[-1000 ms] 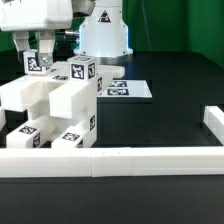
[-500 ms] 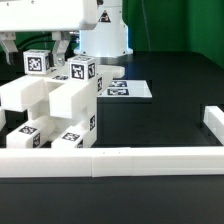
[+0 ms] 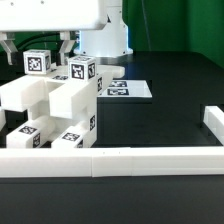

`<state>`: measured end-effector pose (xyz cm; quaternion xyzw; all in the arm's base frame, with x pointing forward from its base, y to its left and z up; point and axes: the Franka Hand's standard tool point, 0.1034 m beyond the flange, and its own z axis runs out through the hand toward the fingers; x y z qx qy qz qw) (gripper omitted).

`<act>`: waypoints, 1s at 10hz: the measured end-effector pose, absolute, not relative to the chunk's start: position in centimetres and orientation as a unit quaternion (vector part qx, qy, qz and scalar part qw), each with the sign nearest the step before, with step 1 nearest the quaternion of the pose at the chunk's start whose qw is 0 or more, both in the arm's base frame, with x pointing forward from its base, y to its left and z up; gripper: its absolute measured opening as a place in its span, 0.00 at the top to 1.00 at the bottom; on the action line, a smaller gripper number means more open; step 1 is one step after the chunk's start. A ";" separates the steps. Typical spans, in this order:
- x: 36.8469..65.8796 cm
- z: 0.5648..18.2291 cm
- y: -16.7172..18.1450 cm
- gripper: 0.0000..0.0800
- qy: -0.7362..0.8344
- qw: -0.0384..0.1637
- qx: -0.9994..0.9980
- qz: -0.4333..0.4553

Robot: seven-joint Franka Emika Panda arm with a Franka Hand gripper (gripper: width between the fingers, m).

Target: Assemble chair

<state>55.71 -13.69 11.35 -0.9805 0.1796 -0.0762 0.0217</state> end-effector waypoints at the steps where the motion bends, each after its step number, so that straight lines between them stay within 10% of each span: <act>1: 55.7 11.3 -13.7 0.50 0.181 0.021 -0.980 -0.076; 3: 55.6 11.2 -13.8 0.65 0.181 0.021 -0.980 -0.075; 10: 56.0 11.1 -13.7 0.65 0.412 0.037 -0.908 -0.069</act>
Offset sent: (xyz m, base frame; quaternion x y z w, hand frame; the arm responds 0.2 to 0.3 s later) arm 0.0000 0.0000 0.0000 0.0000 0.0000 0.0000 1.0000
